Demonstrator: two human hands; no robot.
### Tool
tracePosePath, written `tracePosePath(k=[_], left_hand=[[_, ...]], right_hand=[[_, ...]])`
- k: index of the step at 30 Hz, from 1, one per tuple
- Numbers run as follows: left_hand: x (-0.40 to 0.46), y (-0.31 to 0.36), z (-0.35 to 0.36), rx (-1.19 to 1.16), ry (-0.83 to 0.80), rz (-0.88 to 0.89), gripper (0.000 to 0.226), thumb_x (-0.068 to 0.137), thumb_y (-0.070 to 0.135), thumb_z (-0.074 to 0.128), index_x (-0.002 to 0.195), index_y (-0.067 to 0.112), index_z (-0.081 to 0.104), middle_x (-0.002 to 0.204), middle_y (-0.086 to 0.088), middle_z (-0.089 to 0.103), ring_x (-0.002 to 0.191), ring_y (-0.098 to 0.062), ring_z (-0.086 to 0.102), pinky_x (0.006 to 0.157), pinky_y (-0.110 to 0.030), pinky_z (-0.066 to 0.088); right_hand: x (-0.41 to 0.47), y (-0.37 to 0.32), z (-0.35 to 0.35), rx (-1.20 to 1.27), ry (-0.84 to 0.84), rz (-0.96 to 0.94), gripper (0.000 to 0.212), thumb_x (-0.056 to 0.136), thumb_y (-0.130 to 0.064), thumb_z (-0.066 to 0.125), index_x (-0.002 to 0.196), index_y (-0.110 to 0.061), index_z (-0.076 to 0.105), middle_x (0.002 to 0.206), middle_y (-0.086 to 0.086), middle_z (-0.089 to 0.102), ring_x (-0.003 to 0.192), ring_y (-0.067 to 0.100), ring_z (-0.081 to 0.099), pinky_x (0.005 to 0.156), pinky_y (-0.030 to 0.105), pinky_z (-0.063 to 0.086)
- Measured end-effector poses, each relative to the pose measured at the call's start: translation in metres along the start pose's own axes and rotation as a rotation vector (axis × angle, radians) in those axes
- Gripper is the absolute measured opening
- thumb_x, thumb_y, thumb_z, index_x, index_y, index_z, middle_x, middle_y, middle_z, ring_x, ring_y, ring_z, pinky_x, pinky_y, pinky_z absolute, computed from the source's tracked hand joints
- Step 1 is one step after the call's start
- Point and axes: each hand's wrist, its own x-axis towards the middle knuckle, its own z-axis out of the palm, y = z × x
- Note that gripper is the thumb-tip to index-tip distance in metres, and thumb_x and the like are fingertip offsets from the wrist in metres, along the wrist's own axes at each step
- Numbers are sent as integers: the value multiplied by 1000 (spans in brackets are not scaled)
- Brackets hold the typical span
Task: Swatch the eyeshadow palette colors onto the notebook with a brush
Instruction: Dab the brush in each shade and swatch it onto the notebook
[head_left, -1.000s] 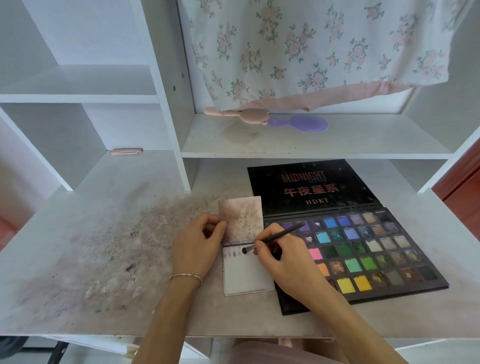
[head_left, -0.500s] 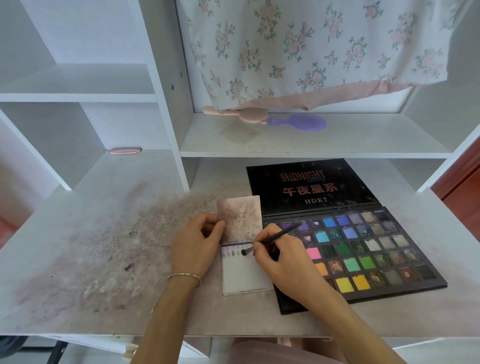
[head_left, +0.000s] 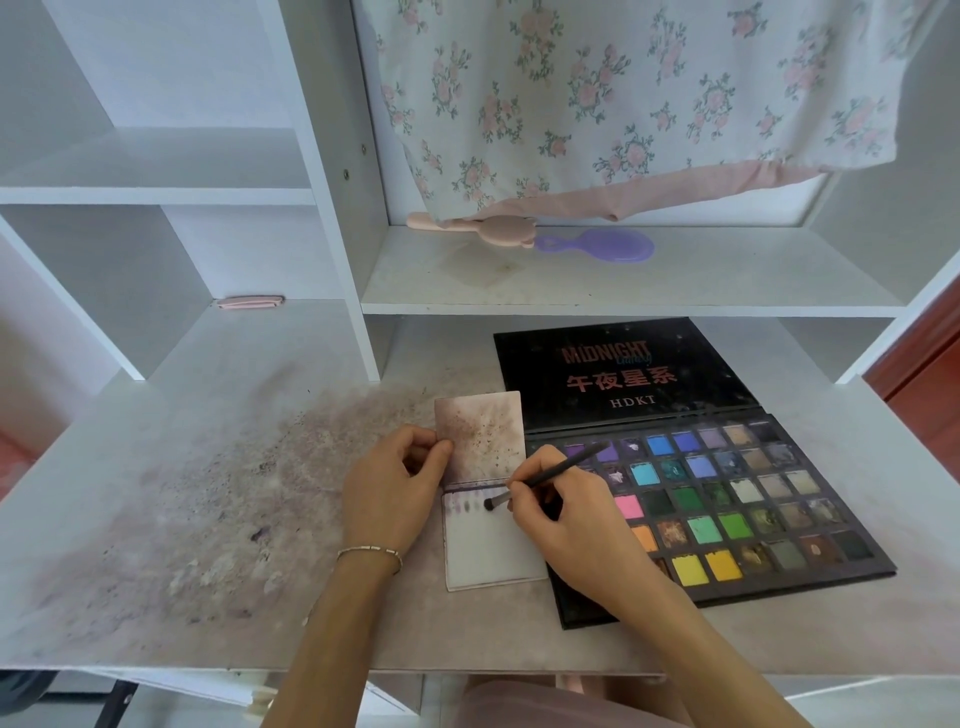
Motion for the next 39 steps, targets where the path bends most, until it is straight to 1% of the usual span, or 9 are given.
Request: tracePosePath(k=[5,9,11,17,20,26,31,35,39], left_hand=[[1,-1,0,-9,-12,-7,11,84,25,63,76,31,60,75,12,64,73,-7,60,67,-22,47],[0,-1,-1,-12,-12,-6,17,84,24,64,73,36,58,73,13,64,71,-3,59,63,-16,43],[0,0,-1,-8,-12,-5,18,84,24,64,73,36,57,73,15,64,71,-2,59,62,-15,41],[1,-1,0,-1,-3,-4,16,84,24,64,74,34,59,70,17,62,68,2,57,59,-12,38],[1,-2,0,-3,-7,-10,14,84,24,64,75,33,59,71,16,61,69,1,56,59,-12,38],[1,-1,0,19,3,4,14,84,24,63,75,34,59,70,20,59,68,4,55,57,-11,34],[1,-1,1,13,11,4,7,84,21,64,78,26,63,68,18,60,67,3,55,58,-12,34],[1,0,1,34,8,10,4,84,22,64,80,23,64,68,17,59,68,2,54,59,-12,34],[-1,2,-1,11,7,27,22,84,19,64,71,35,57,68,17,60,68,2,55,59,-14,35]], right_hand=[[1,0,-4,174,134,43,17,87,-12,53,80,-27,52,75,-1,63,73,11,62,65,22,53],[-2,0,-15,285,249,83,16,88,-7,52,83,-22,56,74,-1,64,71,21,62,64,31,53],[-5,4,-25,288,294,75,17,88,-3,50,84,-18,58,71,-4,64,70,23,61,62,30,51],[-17,19,-60,221,396,62,24,89,4,47,83,-17,58,66,-3,59,59,0,57,57,10,45],[-23,27,-79,205,431,90,26,88,4,46,83,-20,54,76,-2,60,68,-5,60,55,7,47],[-30,44,-105,176,541,161,20,92,-9,47,82,-25,51,79,-6,62,71,-10,62,48,6,46],[-33,58,-113,107,553,150,16,91,-5,47,86,-19,52,82,-8,62,77,-9,62,51,8,48],[-36,64,-111,-6,529,185,24,92,-11,47,79,-31,49,79,-13,61,74,-1,61,50,6,47],[-35,69,-110,-122,489,200,14,92,-13,48,85,-24,51,77,-9,61,76,1,59,57,17,49]])
